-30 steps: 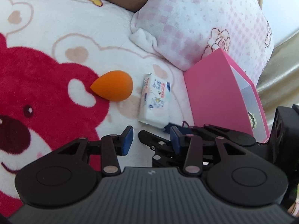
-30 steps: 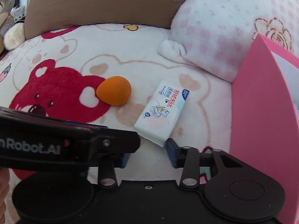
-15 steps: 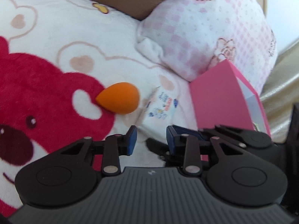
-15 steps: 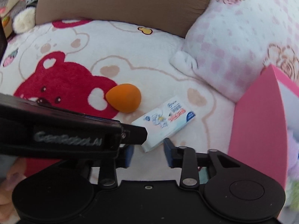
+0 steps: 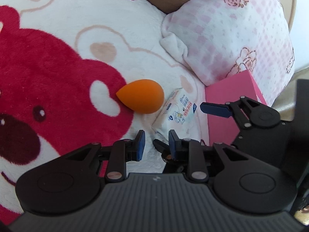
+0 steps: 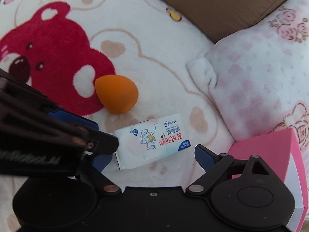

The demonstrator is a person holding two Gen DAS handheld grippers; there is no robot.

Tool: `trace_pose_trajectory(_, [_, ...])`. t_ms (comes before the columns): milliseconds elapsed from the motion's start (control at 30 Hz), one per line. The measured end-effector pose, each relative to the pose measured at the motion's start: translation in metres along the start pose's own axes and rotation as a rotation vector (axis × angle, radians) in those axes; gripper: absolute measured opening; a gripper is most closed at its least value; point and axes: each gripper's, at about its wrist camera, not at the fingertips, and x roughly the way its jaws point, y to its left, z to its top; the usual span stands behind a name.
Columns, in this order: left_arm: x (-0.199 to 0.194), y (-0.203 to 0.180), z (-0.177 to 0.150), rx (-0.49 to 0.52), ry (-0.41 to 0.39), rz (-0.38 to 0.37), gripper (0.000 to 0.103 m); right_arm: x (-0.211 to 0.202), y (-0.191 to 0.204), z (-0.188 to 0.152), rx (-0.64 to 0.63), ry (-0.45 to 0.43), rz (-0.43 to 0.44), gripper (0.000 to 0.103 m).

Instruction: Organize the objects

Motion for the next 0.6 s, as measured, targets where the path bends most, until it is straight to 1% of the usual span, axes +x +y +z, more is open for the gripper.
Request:
trace_pose_trajectory(67, [-0.001,0.006,-0.001,-0.027,-0.011,-0.012,0.024,0.003,0.004,0.008,-0.016,0.033,-0.021,0.098])
trace_pose_trajectory(133, [-0.001,0.012,0.001,-0.050,-0.004,-0.027,0.024,0.005,0.009,0.012,-0.077,0.028,-0.046,0.102])
trace_pose_trajectory(167, [0.000,0.014,0.002,-0.056,0.000,-0.032,0.024,0.007,0.011,0.013,-0.096,0.029,-0.048,0.102])
trace_pose_trajectory(267, [0.000,0.018,0.003,-0.065,0.004,-0.044,0.024,0.012,0.008,0.017,-0.120,0.057,-0.012,0.102])
trace_pose_trajectory(333, [-0.001,0.019,0.004,-0.076,-0.003,-0.056,0.024,0.015,0.003,0.024,-0.168,0.087,0.036,0.103])
trace_pose_trajectory(400, [-0.001,0.021,0.005,-0.085,-0.005,-0.058,0.024,0.019,-0.004,0.029,-0.183,0.114,0.085,0.102])
trace_pose_trajectory(467, [-0.002,0.024,0.005,-0.098,-0.005,-0.062,0.024,0.023,-0.012,0.029,-0.142,0.128,0.125,0.100])
trace_pose_trajectory(533, [-0.002,0.027,0.007,-0.108,0.004,-0.065,0.024,0.023,-0.020,0.026,-0.065,0.139,0.183,0.088])
trace_pose_trajectory(567, [-0.002,0.027,0.007,-0.109,0.007,-0.068,0.024,0.020,-0.023,0.025,-0.027,0.138,0.199,0.085])
trace_pose_trajectory(600, [-0.003,0.027,0.007,-0.110,0.008,-0.064,0.023,0.017,-0.024,0.023,0.008,0.134,0.203,0.085])
